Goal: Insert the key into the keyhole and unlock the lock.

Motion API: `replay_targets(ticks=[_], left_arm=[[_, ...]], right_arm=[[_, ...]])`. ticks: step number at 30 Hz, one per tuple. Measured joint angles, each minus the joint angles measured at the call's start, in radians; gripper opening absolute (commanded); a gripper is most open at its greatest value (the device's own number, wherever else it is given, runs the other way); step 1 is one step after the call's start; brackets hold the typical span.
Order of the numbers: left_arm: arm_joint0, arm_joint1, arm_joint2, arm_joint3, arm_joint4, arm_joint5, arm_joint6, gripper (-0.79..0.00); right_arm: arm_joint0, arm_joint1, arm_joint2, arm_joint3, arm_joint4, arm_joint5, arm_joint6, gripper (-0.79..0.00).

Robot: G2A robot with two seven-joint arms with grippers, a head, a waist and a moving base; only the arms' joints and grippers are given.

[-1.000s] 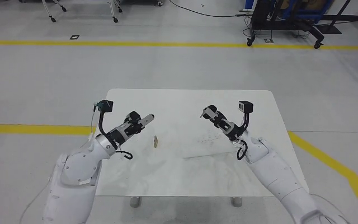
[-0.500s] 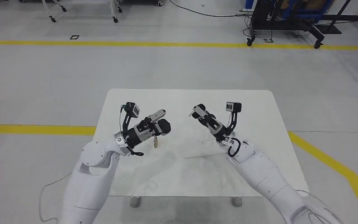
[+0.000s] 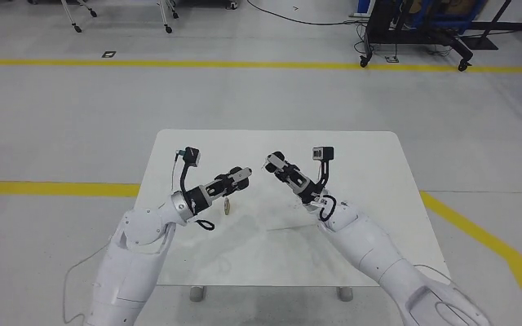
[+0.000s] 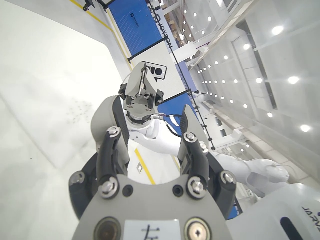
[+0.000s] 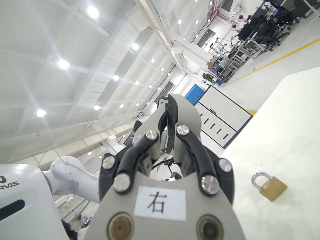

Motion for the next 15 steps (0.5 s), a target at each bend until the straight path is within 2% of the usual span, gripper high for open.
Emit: replay_targets(ticks=[3, 15], left_arm=[[0.000, 0.001, 0.014, -0.002, 0.047, 0.002, 0.023, -0.388], [-0.010, 0.007, 0.034, 0.006, 0.059, 0.021, 0.038, -0.453]], right_arm=[[0.001, -0.009, 0.000, 0.012, 0.005, 0.000, 0.009, -0.785], [0.018, -0.045, -0.018, 0.058, 0.001, 0.019, 0.062, -0.785]])
